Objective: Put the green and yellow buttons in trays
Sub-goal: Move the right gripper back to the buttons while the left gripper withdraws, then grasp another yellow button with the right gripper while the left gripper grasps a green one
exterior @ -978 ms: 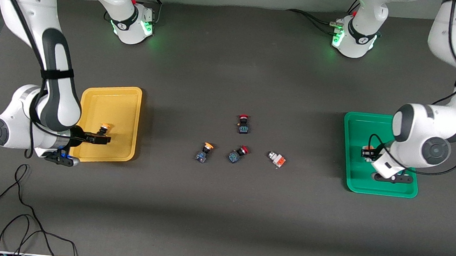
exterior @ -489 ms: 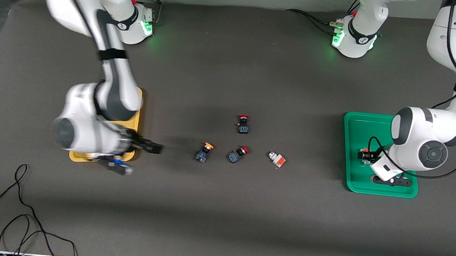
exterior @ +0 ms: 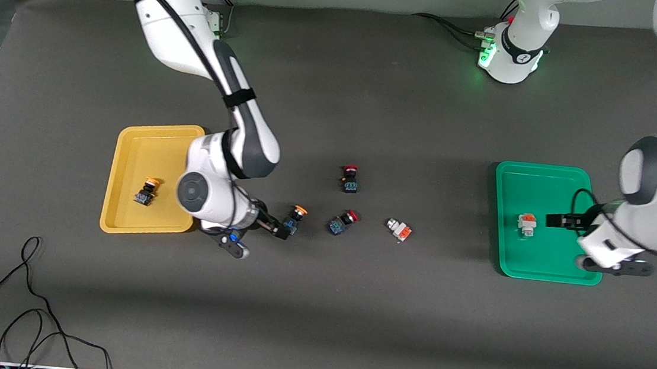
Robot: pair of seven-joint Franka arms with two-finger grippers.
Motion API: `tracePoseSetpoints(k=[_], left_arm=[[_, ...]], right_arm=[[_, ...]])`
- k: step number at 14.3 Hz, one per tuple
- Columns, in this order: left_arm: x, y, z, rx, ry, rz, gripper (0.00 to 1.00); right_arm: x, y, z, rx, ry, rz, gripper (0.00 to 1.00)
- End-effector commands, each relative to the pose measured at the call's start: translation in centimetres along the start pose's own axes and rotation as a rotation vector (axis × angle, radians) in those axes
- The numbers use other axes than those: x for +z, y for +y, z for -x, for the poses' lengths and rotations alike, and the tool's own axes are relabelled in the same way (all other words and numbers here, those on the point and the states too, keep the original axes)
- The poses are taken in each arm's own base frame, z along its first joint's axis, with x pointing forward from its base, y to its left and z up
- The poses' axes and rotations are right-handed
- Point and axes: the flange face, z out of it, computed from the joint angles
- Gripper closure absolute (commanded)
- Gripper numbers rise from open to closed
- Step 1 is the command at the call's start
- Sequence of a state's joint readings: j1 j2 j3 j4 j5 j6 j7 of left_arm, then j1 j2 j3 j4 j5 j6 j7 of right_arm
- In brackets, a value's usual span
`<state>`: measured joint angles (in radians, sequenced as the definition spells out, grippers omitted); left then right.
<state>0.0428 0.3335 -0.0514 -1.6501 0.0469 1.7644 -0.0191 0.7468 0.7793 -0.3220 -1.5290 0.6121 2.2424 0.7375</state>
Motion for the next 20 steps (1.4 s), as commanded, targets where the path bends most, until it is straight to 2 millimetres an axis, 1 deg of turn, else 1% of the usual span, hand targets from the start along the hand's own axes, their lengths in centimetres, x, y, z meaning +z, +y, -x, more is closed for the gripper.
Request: tracePoseSetpoints(k=[1,2,3,4,5,6,7,8,9,10,11,12,14,15,16,17,18,19,20], left_arm=[[-2.6,3.8,-0.5,-0.005,0.023,0.068,0.0],[-3.4,6.0,-0.6,-0.034,0.036,0.088,0.0],[-3.6,9.7,-0.4,-0.032,0.044,0.083,0.0],[-3.7,13.0,0.0,-0.02,0.053,0.077,0.0],[-3.9,16.1,0.4,0.005,0.064,0.07,0.0],[-3.7,19.2,0.7,0.015,0.06,0.072,0.0],[-3.4,21.3,0.8,-0.046,0.054,0.077,0.0],[-2.5,23.3,1.0,-0.157,0.04,0.072,0.0],[-1.5,24.6,1.1,-0.251,0.026,0.061,0.0],[-0.8,25.9,1.2,-0.299,0.016,0.066,0.0],[-0.4,26.6,1.3,-0.365,-0.001,0.083,0.0],[0.0,27.0,1.2,-0.458,-0.026,0.102,0.0],[-0.1,28.1,1.5,-0.582,-0.042,0.121,0.0],[-0.3,28.5,1.4,-0.667,-0.038,0.141,0.0],[-0.6,29.0,1.2,-0.784,-0.022,0.163,0.0],[-0.4,29.9,1.1,-0.881,-0.001,0.178,0.0],[-0.2,30.4,0.9,-0.94,0.012,0.195,0.0],[0.7,31.2,0.7,-0.956,0.014,0.195,0.0],[2.0,31.8,0.4,-0.952,0.019,0.184,0.0]], right_arm=[[2.7,-1.9,2.2,0.025,0.035,-0.017,0.0],[3.3,-1.8,2.2,0.021,0.037,-0.01,0.0],[3.8,-1.7,2.1,0.019,0.046,-0.009,0.0],[4.5,-1.5,2.0,0.02,0.055,-0.007,0.0],[5.0,-1.4,2.1,0.013,0.056,-0.001,0.03],[5.1,-1.3,1.9,0.002,0.06,0.004,0.14],[5.5,-0.9,1.5,0.006,0.059,0.012,0.34],[5.4,-0.8,1.2,0.004,0.062,0.011,0.65],[5.4,-0.8,1.2,0.004,0.062,0.011,0.9],[4.8,-0.8,0.9,0.0,0.068,0.008,1.0],[3.7,-1.0,0.5,-0.025,0.069,0.003,1.0],[1.9,-0.1,-1.2,-0.023,0.04,0.015,1.0],[-3.0,0.9,-3.3,-0.056,-0.034,0.028,1.0],[-5.8,1.9,-4.5,-0.063,-0.061,0.04,1.0],[-8.5,3.1,-5.6,-0.096,-0.075,0.055,1.0],[-11.0,4.7,-6.9,-0.14,-0.092,0.073,1.0],[-13.4,6.8,-8.4,-0.181,-0.116,0.093,1.0],[-15.2,9.1,-10.0,-0.215,-0.152,0.1,1.0],[-16.8,11.0,-11.0,-0.253,-0.188,0.109,1.0]])
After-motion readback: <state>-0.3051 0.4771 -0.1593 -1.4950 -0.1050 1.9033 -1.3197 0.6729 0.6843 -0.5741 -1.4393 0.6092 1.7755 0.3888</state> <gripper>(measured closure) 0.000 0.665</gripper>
